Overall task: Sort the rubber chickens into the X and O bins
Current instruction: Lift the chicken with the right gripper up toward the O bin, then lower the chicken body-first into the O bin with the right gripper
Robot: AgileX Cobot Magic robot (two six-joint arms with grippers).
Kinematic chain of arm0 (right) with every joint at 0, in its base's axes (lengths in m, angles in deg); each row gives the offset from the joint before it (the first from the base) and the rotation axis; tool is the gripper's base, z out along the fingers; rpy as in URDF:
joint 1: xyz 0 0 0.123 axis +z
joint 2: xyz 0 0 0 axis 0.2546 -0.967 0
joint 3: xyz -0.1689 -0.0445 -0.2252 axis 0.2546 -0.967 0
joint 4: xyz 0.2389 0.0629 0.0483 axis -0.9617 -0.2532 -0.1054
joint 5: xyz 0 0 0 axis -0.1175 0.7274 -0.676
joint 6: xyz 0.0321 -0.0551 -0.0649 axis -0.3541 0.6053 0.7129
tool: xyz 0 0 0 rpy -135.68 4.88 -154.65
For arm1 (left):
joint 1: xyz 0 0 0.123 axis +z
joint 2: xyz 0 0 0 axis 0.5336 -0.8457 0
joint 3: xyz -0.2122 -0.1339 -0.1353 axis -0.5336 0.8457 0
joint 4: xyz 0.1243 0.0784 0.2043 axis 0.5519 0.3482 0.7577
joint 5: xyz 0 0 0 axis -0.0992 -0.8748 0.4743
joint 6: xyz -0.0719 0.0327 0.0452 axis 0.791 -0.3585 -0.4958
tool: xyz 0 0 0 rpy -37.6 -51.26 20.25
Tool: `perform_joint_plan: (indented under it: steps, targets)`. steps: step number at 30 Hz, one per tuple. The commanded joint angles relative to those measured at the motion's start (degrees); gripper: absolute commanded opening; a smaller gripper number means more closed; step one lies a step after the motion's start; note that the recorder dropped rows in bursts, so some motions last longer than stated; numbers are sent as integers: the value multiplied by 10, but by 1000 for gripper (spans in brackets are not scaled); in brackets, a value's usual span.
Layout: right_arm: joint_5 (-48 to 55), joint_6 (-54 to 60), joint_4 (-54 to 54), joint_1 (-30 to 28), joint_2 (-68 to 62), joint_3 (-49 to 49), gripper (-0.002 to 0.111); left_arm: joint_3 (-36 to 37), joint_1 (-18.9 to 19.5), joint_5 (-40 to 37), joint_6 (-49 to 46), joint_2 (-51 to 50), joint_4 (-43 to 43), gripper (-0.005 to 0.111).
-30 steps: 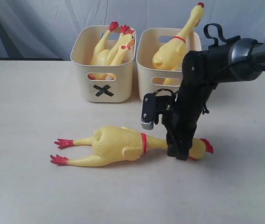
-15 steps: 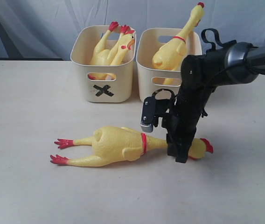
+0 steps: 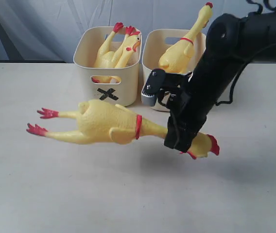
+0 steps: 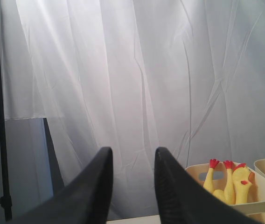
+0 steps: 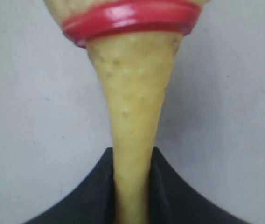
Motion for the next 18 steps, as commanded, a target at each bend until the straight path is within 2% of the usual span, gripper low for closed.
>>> perform_joint_plan:
  steps: [1, 3, 5, 8, 11, 14, 18]
  targets:
    - [-32, -39, 8, -2, 64, 1, -1, 3, 3, -5, 2, 2, -2, 30]
    - [-80, -94, 45, -2, 102, 1, -1, 3, 3, -5, 2, 2, -2, 30]
    - [-138, -203, 118, -2, 134, 1, -1, 3, 3, -4, 2, 2, -2, 30]
    - [-172, -362, 276, -2, 172, 1, -1, 3, 3, -4, 2, 2, -2, 30]
    - [-164, -466, 395, -2, 182, 1, -1, 3, 3, -4, 2, 2, -2, 30]
    - [-119, -627, 561, -2, 183, 1, -1, 3, 3, -4, 2, 2, -2, 30]
    - [-87, -727, 637, -2, 181, 1, -1, 3, 3, -4, 2, 2, -2, 30]
